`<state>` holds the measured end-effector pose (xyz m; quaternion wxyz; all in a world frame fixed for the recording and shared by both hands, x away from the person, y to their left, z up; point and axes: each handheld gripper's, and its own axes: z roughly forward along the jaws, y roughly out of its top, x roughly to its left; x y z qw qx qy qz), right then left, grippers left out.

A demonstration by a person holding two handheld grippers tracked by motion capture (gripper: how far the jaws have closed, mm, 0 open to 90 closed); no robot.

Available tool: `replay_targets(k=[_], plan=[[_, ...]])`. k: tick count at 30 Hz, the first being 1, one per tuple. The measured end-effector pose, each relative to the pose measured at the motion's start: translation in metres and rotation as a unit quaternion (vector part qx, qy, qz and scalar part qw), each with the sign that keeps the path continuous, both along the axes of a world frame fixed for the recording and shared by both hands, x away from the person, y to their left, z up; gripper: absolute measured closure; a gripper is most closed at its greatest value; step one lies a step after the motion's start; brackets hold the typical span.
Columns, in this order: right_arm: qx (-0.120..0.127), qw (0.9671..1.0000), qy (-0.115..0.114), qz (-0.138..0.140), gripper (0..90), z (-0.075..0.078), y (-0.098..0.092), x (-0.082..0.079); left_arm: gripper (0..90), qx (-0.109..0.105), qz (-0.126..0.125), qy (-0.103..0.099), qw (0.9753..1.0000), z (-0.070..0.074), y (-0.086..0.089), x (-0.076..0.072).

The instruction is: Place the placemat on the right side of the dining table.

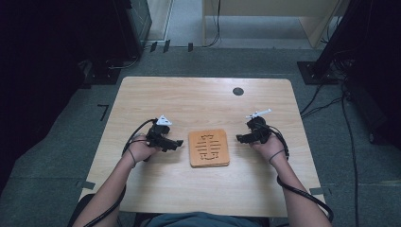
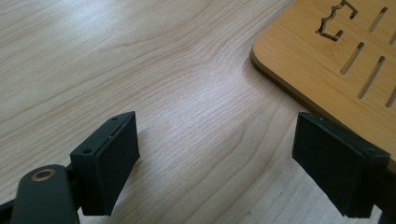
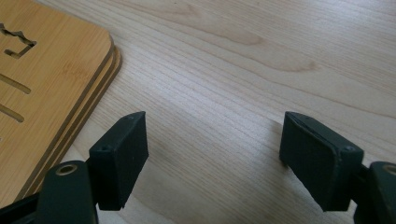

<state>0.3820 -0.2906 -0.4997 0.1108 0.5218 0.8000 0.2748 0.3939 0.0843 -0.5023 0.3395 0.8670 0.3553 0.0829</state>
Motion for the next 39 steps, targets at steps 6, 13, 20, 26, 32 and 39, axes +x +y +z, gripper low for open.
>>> replay_targets(k=[6,13,20,26,32,39], plan=[[-0.011,0.9998,-0.006,0.016,22.0,0.0,0.009,-0.001,13.9,-0.001,-0.011,0.002,0.9999,0.0,-0.003,-0.003],[-0.009,0.9998,-0.006,0.015,20.6,0.0,0.014,-0.001,13.9,0.001,-0.012,-0.001,0.9999,0.002,-0.003,-0.004],[-0.006,0.9997,-0.005,0.023,19.4,-0.001,0.019,-0.001,13.9,-0.005,-0.015,0.002,0.9999,0.004,-0.004,-0.006],[-0.007,0.9992,-0.01,0.038,18.9,0.0,0.025,-0.003,13.9,-0.006,-0.021,0.01,0.9997,0.003,-0.006,-0.008],[-0.011,0.9991,-0.014,0.039,17.3,0.001,0.031,-0.003,13.9,-0.009,-0.021,0.014,0.9996,0.004,-0.006,-0.009],[-0.01,0.9986,-0.013,0.051,16.9,0.0,0.038,-0.004,13.9,-0.01,-0.022,0.009,0.9997,0.004,-0.007,-0.01]])
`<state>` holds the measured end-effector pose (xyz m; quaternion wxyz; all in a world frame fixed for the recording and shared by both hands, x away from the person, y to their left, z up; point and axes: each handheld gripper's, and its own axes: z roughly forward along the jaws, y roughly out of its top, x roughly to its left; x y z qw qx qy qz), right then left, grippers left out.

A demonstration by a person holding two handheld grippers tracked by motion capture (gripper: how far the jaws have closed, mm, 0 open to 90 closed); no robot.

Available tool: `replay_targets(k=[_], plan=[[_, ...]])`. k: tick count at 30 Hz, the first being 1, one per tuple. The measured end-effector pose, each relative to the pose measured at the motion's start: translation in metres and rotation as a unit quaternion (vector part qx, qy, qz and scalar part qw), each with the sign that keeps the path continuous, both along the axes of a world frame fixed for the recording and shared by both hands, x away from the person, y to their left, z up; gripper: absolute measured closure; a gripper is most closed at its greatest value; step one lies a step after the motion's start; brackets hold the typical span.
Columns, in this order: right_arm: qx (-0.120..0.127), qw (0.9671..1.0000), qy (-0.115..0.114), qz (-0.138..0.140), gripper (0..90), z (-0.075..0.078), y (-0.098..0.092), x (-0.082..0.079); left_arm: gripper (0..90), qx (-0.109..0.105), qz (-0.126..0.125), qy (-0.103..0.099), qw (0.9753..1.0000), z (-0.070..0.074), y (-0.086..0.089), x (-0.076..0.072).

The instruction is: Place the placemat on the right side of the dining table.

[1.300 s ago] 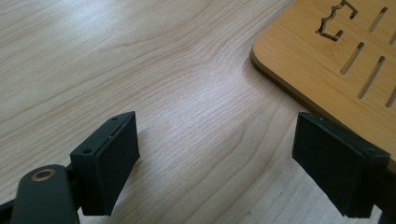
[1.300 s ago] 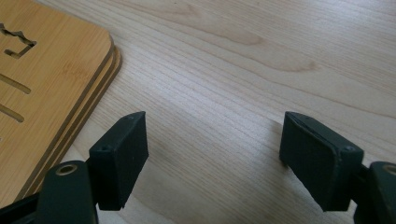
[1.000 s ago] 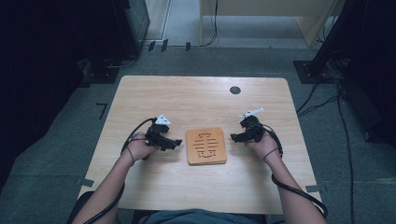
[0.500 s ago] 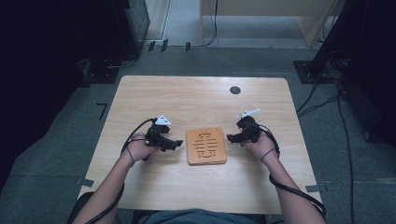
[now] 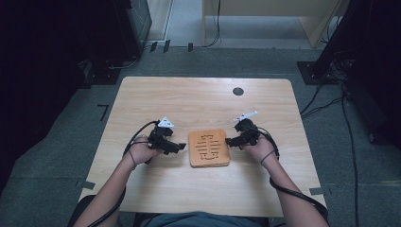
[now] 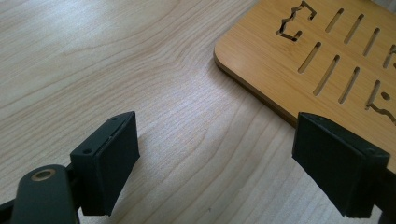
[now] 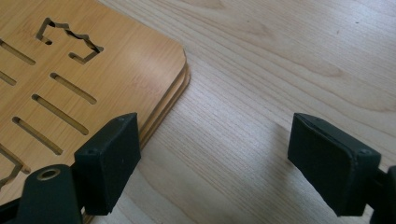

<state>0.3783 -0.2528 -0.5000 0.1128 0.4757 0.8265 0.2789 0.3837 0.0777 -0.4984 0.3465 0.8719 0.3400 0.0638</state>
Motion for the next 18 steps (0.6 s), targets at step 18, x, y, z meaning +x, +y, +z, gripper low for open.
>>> replay_targets(k=[18], plan=[[-0.003,0.9999,-0.003,0.013,17.0,0.0028,0.008,0.0008,13.9,-0.002,0.001,-0.001,1.0,0.0013,0.0029,-0.0037]])
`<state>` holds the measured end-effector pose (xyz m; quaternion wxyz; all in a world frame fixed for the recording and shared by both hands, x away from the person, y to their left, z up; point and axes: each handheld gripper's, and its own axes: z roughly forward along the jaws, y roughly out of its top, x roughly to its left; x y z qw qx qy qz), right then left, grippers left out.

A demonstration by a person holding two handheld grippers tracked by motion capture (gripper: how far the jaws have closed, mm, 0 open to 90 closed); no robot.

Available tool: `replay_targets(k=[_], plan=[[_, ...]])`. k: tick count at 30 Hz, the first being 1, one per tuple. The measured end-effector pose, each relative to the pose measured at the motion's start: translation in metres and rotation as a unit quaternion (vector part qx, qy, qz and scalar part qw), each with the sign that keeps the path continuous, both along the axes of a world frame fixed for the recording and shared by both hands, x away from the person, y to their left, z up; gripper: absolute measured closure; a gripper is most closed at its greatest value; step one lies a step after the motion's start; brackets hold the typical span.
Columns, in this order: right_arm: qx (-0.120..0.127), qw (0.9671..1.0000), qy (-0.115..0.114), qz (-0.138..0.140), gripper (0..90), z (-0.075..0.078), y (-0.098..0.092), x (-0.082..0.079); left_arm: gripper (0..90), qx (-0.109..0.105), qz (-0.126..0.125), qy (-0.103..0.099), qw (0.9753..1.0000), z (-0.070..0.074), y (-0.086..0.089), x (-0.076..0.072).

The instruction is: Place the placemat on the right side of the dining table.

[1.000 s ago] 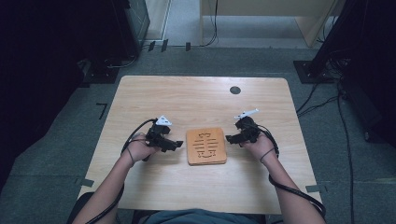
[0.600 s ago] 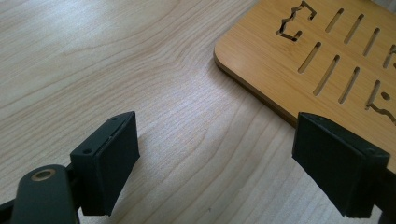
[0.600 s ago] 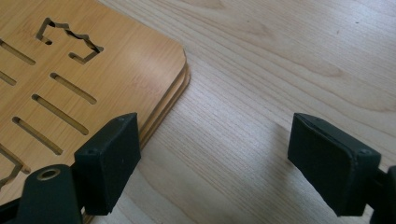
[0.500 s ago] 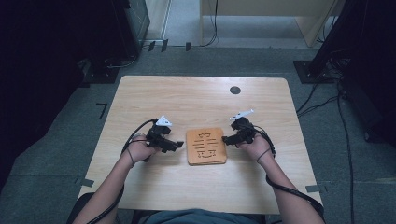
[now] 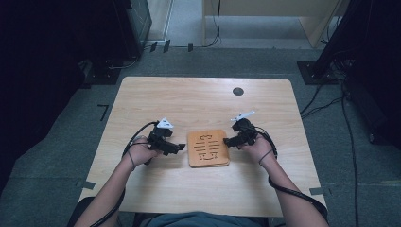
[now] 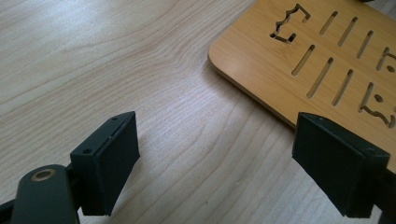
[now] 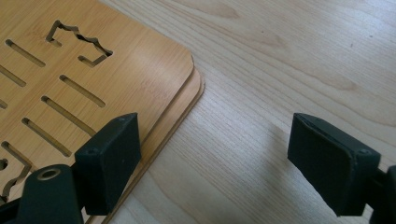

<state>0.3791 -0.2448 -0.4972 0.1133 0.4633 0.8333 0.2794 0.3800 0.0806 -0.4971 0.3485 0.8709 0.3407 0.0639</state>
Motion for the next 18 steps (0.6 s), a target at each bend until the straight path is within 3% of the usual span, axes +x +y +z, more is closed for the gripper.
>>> replay_targets(k=[6,10,18], plan=[[-0.001,1.0,0.002,0.008,17.1,0.0,0.006,0.001,14.3,-0.006,0.001,0.009,0.9999,0.001,0.001,-0.003],[-0.001,0.9999,0.001,0.014,17.1,0.0,0.01,0.002,23.6,-0.005,0.002,0.016,0.9999,0.002,0.001,-0.005],[0.001,0.9998,0.004,0.018,16.4,0.0,0.018,0.003,24.2,-0.014,-0.002,0.018,0.9997,0.004,0.0,-0.008]])
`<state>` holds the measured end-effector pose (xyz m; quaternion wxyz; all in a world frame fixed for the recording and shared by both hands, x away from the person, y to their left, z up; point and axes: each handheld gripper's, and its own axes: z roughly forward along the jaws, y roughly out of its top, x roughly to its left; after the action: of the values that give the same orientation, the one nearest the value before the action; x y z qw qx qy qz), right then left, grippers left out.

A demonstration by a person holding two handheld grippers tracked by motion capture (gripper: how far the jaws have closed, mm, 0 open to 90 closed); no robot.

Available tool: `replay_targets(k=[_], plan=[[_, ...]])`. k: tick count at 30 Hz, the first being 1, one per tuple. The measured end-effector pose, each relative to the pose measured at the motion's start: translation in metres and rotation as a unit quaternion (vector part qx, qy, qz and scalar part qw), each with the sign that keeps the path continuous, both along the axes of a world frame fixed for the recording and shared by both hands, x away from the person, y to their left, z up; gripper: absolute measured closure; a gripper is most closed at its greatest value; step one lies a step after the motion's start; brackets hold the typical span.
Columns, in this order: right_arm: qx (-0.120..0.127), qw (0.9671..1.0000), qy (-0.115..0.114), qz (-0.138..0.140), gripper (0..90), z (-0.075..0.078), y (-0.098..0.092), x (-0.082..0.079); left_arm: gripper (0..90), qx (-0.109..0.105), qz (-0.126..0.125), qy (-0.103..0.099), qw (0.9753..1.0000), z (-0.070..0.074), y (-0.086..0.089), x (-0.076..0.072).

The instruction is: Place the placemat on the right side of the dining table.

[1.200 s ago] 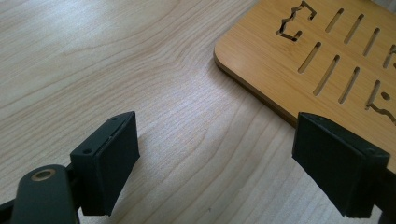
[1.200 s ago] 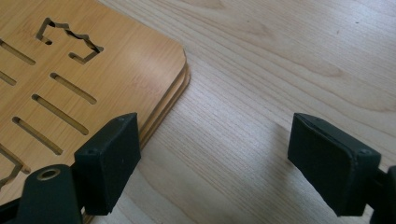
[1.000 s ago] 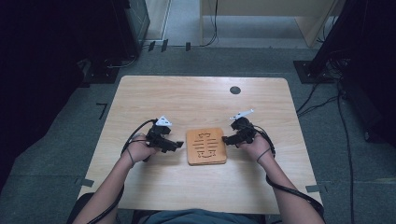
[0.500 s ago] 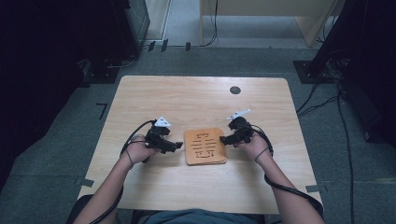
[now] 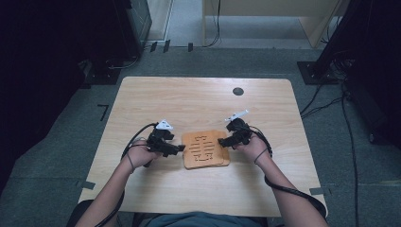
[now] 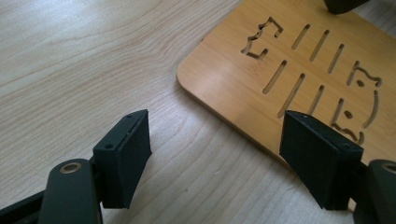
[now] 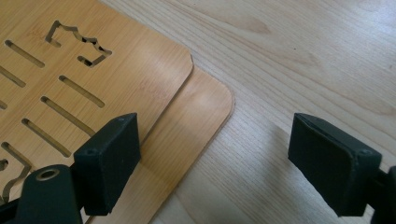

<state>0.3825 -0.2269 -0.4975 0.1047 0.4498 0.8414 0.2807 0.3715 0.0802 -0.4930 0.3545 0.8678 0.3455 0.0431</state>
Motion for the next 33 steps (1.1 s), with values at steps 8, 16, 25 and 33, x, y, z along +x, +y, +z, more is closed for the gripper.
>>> replay_targets(k=[8,16,25,33], plan=[[-0.002,1.0,0.001,-0.002,15.8,-0.001,0.007,0.001,24.3,0.001,-0.01,-0.002,0.9999,0.0,-0.004,-0.004],[-0.002,1.0,-0.001,-0.005,15.3,-0.002,0.013,0.002,24.2,0.003,-0.011,-0.004,0.9999,0.001,-0.006,-0.005],[-0.005,1.0,-0.006,-0.004,15.3,-0.001,0.018,0.001,24.2,0.007,-0.02,-0.006,0.9998,0.0,-0.01,-0.007],[-0.003,1.0,-0.009,-0.001,15.7,0.002,0.018,0.001,24.2,0.012,-0.027,-0.007,0.9996,-0.002,-0.013,-0.009]])
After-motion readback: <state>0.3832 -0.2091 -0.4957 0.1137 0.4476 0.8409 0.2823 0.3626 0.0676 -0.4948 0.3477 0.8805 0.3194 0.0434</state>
